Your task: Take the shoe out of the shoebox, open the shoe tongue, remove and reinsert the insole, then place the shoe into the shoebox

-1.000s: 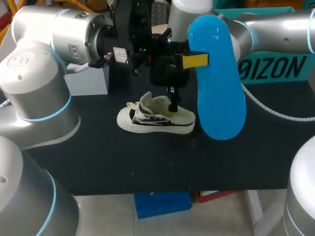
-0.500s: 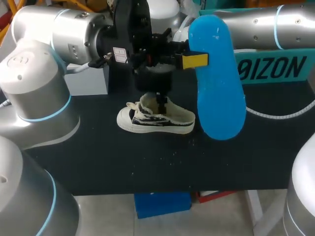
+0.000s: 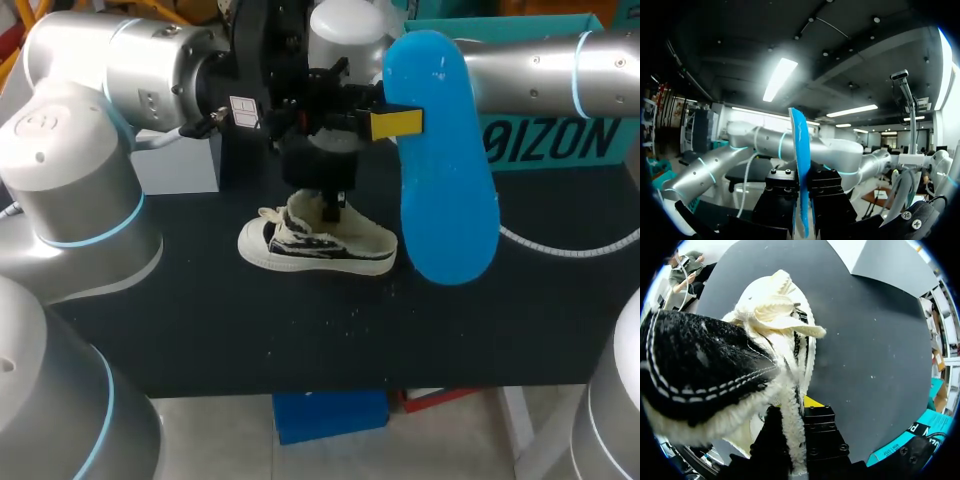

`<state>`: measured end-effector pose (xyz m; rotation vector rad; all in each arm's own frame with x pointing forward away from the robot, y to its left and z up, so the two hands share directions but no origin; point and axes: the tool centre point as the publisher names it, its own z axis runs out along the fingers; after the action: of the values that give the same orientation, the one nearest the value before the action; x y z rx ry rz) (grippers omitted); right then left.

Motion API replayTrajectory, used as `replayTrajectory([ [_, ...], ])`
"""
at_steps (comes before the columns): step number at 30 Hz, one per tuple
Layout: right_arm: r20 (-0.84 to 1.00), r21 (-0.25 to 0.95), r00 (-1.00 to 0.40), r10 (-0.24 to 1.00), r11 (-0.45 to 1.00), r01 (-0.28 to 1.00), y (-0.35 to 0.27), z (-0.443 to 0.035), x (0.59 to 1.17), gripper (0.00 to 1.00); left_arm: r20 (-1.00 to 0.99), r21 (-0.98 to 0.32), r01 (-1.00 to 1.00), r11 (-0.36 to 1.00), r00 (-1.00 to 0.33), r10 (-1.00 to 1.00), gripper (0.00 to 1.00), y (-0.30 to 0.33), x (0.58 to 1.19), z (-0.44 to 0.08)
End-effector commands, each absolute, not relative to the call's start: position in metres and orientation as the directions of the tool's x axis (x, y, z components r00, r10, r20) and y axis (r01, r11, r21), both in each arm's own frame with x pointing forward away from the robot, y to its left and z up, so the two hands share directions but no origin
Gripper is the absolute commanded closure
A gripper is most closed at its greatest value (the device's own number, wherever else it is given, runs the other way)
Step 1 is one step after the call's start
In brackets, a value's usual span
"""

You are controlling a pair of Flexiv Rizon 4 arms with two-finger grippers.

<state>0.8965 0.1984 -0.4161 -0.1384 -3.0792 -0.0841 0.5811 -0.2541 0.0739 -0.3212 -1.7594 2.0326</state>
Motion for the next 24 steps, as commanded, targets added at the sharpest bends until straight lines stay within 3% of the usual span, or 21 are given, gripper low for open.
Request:
replayTrajectory([
  [1,0.06,0.052,-0.994,0.088,0.994,0.091,0.198,-0.415,0.895,1.0,0.102,-0.98,-0.168,-0.104,-0.882,0.46,1.0,-0.256,0.58,0.073],
  [10,0.05,0.087,-0.992,0.118,0.989,0.122,0.194,-0.402,0.895,1.0,0.102,-0.98,-0.168,-0.104,-0.882,0.46,1.0,-0.256,0.58,0.073],
  [13,0.029,0.092,-0.93,0.365,0.926,0.367,0.176,-0.363,0.901,1.0,0.102,-0.98,-0.168,-0.104,-0.882,0.46,1.0,-0.256,0.58,0.073],
  [18,-0.004,0.112,-0.767,0.642,0.762,0.637,0.146,-0.32,0.906,1.0,0.102,-0.98,-0.168,-0.104,-0.882,0.46,1.0,-0.256,0.58,0.073],
  [21,-0.04,0.116,-0.531,0.846,0.532,0.839,0.133,-0.307,0.905,1.0,0.102,-0.98,-0.168,-0.104,-0.882,0.46,1.0,-0.256,0.58,0.073],
  [24,-0.062,0.143,-0.328,0.943,0.333,0.932,0.126,-0.306,0.901,1.0,0.102,-0.98,-0.168,-0.104,-0.882,0.46,1.0,-0.256,0.58,0.073],
])
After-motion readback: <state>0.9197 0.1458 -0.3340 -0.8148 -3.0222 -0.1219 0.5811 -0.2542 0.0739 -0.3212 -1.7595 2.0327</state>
